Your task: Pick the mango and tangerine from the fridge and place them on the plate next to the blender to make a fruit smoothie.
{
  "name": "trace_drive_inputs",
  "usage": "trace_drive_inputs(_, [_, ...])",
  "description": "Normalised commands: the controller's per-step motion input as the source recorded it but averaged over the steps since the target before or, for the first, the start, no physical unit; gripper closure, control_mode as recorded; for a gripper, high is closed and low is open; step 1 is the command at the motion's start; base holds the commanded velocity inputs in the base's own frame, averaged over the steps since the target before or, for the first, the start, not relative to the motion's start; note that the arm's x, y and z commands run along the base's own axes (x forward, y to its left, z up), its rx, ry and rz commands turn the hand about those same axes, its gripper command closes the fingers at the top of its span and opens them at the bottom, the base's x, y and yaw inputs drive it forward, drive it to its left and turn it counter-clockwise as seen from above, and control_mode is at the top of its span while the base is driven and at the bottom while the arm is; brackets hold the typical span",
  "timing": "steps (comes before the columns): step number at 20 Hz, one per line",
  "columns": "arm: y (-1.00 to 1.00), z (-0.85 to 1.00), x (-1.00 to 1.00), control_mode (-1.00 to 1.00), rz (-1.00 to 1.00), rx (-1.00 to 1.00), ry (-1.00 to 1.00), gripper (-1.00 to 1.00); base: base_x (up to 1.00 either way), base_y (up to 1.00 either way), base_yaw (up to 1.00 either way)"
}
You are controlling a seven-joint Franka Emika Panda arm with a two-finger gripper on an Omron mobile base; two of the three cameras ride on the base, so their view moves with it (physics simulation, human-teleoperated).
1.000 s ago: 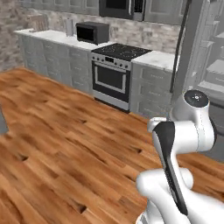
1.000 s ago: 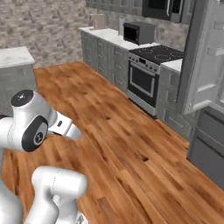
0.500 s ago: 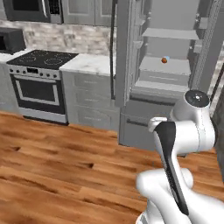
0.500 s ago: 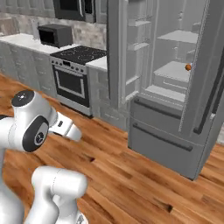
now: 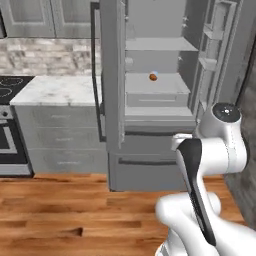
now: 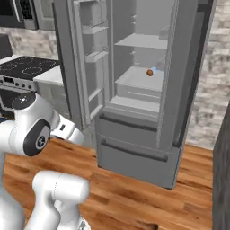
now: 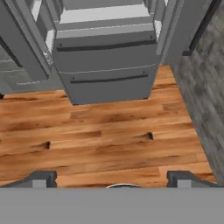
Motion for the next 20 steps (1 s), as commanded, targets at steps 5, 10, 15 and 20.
trace_drive_inputs(5, [0.00, 0.00, 0.00, 1.00, 0.00, 0.00, 0.00, -1.00, 1.00, 0.32, -0.40])
trace_drive_inputs(10, [0.00, 0.00, 0.00, 1.00, 0.00, 0.00, 0.00, -1.00, 1.00, 0.05, -0.28])
trace_drive_inputs(15, [0.00, 0.00, 0.00, 1.00, 0.00, 0.00, 0.00, -1.00, 0.87, 0.00, -0.19])
trace_drive_inputs(20, [0.00, 0.00, 0.00, 1.00, 0.00, 0.00, 0.00, -1.00, 0.50, 0.00, -0.05])
